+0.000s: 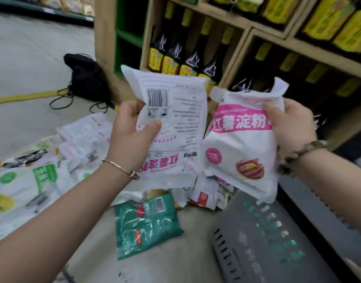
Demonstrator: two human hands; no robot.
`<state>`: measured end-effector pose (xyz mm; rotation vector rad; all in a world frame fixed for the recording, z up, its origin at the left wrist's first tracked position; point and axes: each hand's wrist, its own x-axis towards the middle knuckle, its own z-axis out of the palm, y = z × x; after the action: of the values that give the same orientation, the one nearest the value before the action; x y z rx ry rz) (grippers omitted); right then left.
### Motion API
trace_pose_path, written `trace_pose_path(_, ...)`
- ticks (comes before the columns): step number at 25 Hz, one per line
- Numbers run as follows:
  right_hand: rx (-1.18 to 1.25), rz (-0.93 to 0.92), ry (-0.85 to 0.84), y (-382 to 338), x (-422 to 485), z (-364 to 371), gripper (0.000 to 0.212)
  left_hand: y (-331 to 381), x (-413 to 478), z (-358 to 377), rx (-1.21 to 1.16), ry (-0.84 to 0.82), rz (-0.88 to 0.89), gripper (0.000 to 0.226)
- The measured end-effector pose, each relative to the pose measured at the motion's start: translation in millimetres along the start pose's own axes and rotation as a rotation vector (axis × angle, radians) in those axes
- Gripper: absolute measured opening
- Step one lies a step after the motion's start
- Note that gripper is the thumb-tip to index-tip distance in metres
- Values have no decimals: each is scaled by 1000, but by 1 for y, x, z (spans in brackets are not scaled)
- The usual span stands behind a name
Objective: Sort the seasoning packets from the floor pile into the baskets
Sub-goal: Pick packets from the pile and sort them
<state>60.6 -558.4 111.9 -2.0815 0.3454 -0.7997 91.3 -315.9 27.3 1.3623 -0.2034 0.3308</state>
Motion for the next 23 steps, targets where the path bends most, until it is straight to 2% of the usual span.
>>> trace_pose_path(6, 311, 131, 129, 4, 15, -129, 24, 44, 4, 98, -226, -159, -24, 26)
trace_pose_path(11, 355, 313, 271, 64, 13, -205, 23, 56, -2, 194, -207, -400, -90, 21)
trace_pose_path(15, 296, 471, 313, 134, -11, -227, 23, 47, -19, 272, 83, -663, -140, 10)
trace_pose_path(18, 192, 603, 356, 184, -32, -225, 27, 26, -34, 321, 441, -875, -34, 26)
trace_pose_path(20, 19, 735, 338, 217, -48, -222, 35, 7, -43, 344, 697, -1032, 8, 20)
trace_pose_path(22, 1, 836, 304, 246, -59, -220, 36, -14, -49, 363, 899, -1176, 6, 10)
trace_pose_path(23, 11, 872, 291, 255, -63, -220, 35, -26, -52, 371, 987, -1242, 5, 16)
